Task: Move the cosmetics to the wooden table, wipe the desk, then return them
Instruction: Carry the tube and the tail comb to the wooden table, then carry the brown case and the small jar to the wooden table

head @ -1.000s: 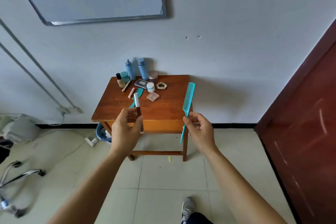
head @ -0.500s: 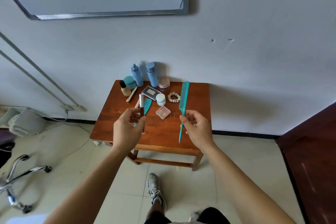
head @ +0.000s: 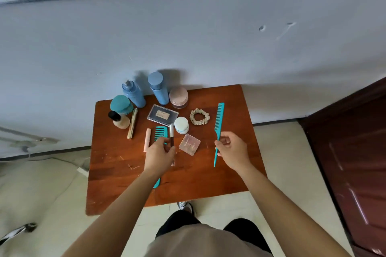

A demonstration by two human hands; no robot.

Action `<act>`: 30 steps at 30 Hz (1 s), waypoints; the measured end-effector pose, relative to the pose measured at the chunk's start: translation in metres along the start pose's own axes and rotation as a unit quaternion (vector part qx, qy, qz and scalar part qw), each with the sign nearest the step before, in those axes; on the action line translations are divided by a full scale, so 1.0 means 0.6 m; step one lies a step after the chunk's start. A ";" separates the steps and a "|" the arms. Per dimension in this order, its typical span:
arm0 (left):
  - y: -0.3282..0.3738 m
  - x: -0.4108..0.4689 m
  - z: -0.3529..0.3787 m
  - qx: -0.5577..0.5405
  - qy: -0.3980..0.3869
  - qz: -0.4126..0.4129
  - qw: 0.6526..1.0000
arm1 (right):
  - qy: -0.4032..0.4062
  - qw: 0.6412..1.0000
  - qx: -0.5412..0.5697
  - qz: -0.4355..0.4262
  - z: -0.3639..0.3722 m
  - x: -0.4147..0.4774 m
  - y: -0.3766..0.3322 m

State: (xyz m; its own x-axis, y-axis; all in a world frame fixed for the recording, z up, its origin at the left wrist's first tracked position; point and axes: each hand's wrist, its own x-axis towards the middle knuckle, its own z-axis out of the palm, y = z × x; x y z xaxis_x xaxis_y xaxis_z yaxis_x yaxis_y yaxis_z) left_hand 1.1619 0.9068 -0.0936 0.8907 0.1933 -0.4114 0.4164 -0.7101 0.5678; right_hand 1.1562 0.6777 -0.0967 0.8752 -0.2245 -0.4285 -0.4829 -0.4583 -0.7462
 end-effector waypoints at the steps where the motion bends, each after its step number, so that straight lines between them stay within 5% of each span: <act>1: -0.008 0.029 0.007 0.012 -0.023 -0.013 1.000 | 0.007 1.000 -0.004 0.026 0.018 0.018 0.003; 8: -0.033 0.071 0.034 0.070 -0.102 -0.050 0.991 | 0.012 0.987 -0.115 0.112 0.067 0.031 0.026; 15: -0.008 0.071 0.012 0.122 -0.082 -0.014 0.989 | -0.010 0.986 -0.121 0.115 0.043 0.034 0.024; 21: 0.074 0.041 -0.062 0.224 0.044 0.169 0.959 | 0.022 0.980 -0.195 -0.022 -0.076 0.018 -0.021; 30: 0.301 -0.075 -0.094 0.203 0.216 0.326 0.898 | 0.284 0.897 -0.249 -0.228 -0.331 -0.067 -0.051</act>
State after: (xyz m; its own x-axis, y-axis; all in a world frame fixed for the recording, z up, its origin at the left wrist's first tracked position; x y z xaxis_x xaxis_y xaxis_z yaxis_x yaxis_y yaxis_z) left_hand 1.2077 0.8082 0.0678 0.9449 -0.1715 0.2790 -0.2427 -0.9387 0.2447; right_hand 1.1417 0.5297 0.0446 0.9202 -0.2536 0.2981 -0.1223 -0.9099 -0.3965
